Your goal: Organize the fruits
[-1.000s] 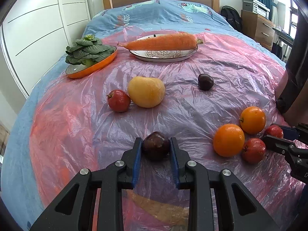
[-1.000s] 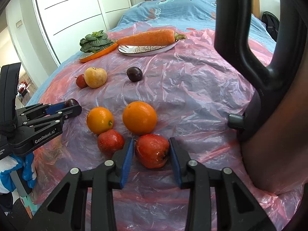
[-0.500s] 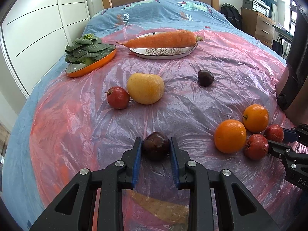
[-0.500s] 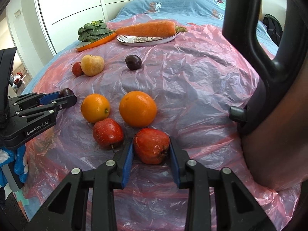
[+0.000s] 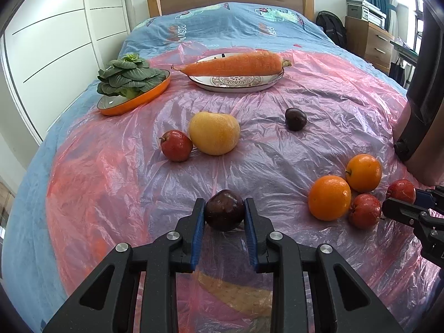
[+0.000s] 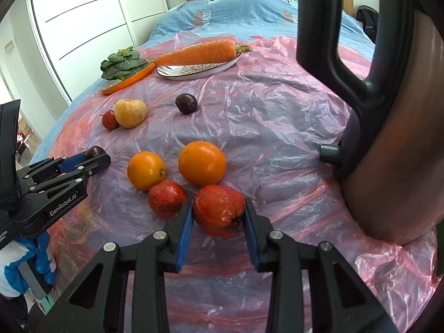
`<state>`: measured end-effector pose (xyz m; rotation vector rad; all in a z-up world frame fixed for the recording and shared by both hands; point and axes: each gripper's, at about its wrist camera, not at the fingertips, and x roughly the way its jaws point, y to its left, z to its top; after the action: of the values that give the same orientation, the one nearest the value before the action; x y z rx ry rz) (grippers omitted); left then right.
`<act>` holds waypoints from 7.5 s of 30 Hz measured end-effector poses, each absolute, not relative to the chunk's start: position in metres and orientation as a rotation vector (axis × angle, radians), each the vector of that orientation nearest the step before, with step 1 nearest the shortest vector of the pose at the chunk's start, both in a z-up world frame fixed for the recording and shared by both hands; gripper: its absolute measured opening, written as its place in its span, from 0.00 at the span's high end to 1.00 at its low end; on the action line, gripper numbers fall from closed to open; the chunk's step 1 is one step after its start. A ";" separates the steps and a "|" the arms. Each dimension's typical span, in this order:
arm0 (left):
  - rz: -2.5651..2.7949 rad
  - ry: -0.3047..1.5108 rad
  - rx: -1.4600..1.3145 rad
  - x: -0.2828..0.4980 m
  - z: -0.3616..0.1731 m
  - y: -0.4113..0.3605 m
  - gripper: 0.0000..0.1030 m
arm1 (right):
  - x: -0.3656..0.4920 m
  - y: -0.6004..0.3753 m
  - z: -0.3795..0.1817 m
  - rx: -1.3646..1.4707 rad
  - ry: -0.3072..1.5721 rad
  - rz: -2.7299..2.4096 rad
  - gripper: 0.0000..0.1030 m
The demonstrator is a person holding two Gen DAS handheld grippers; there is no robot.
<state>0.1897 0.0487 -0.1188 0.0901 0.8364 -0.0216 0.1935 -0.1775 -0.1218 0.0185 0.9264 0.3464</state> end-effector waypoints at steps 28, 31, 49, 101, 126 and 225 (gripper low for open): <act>-0.324 0.789 0.116 0.115 -0.054 -0.086 0.78 | 0.112 -0.288 -0.061 0.085 0.853 0.235 0.47; -0.368 0.787 0.126 0.110 -0.050 -0.112 0.78 | 0.107 -0.311 -0.057 0.093 0.842 0.197 0.47; -0.658 0.786 0.186 0.109 -0.040 -0.297 0.78 | 0.121 -0.480 -0.041 0.120 0.749 -0.034 0.47; -0.757 0.716 0.299 0.138 -0.034 -0.401 0.55 | 0.142 -0.589 -0.034 0.008 0.730 -0.286 0.00; -0.487 0.746 0.167 0.117 -0.024 -0.192 0.51 | 0.073 -0.406 -0.025 0.032 0.754 0.007 0.00; -0.341 0.935 0.084 0.110 -0.075 -0.049 0.68 | 0.118 -0.255 -0.080 -0.047 0.918 0.431 0.39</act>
<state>0.1104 -0.0494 -0.0755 0.0843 0.9349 -0.3408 0.1180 -0.2550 -0.0799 -0.0473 0.9180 0.4309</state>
